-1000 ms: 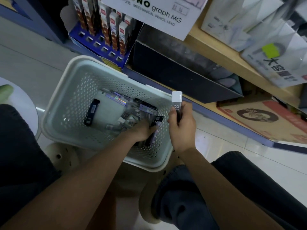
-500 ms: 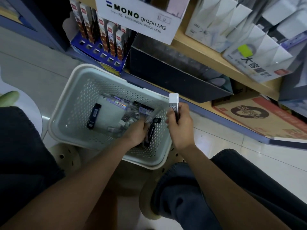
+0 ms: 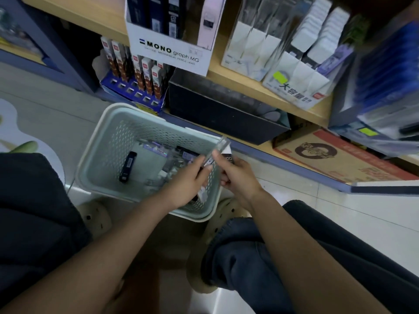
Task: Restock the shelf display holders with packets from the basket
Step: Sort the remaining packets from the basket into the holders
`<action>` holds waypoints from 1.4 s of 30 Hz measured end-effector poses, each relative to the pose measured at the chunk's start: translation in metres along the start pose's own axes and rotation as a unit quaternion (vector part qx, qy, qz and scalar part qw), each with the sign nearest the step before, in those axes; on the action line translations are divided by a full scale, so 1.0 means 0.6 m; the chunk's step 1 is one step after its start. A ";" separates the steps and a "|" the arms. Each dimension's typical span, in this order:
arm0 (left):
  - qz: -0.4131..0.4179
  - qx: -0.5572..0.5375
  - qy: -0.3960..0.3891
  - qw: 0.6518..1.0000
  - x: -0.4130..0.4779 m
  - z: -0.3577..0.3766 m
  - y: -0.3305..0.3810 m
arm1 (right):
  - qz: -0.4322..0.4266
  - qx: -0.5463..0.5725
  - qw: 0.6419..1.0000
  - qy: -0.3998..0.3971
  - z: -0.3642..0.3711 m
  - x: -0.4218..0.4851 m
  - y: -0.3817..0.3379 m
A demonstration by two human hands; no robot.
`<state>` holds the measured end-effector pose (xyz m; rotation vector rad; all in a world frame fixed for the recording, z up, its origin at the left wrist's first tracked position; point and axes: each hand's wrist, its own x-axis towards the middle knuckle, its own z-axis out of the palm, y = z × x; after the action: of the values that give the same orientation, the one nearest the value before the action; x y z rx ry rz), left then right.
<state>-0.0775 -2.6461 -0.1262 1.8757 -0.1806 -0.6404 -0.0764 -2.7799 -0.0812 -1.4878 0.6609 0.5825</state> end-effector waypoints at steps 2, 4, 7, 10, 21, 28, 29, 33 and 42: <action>0.011 -0.017 -0.002 1.000 -0.005 -0.001 0.021 | -0.013 0.055 0.998 0.004 -0.001 -0.017 -0.011; 0.027 -0.050 -0.002 0.998 -0.013 -0.005 0.043 | -0.024 0.087 0.996 0.018 0.000 -0.033 -0.025; 0.027 -0.115 0.026 0.993 -0.026 -0.019 0.069 | -0.028 0.091 0.993 0.077 -0.005 -0.052 -0.050; -0.001 -0.207 0.124 0.971 -0.037 -0.035 0.094 | -0.051 0.012 0.994 0.101 -0.020 -0.075 -0.076; -0.106 -0.421 0.254 0.864 -0.038 -0.046 0.214 | -0.094 -0.148 0.984 -0.013 -0.008 -0.167 -0.119; -0.155 -0.485 0.167 0.844 -0.050 -0.065 0.255 | -0.179 -0.102 0.978 0.036 -0.006 -0.189 -0.140; -0.144 -0.461 0.146 0.863 -0.051 -0.072 0.260 | -0.188 -0.111 0.975 0.034 -0.005 -0.191 -0.147; -0.103 -0.376 0.067 0.918 -0.055 -0.100 0.282 | -0.205 -0.133 0.970 -0.007 0.004 -0.192 -0.173; -0.087 -0.231 0.036 0.968 -0.054 -0.155 0.314 | -0.238 -0.213 0.943 -0.094 0.004 -0.184 -0.198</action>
<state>-0.0248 -2.6311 0.0792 1.4679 0.1722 -0.6651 -0.0687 -2.7734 0.0809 -1.8868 0.0068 0.4961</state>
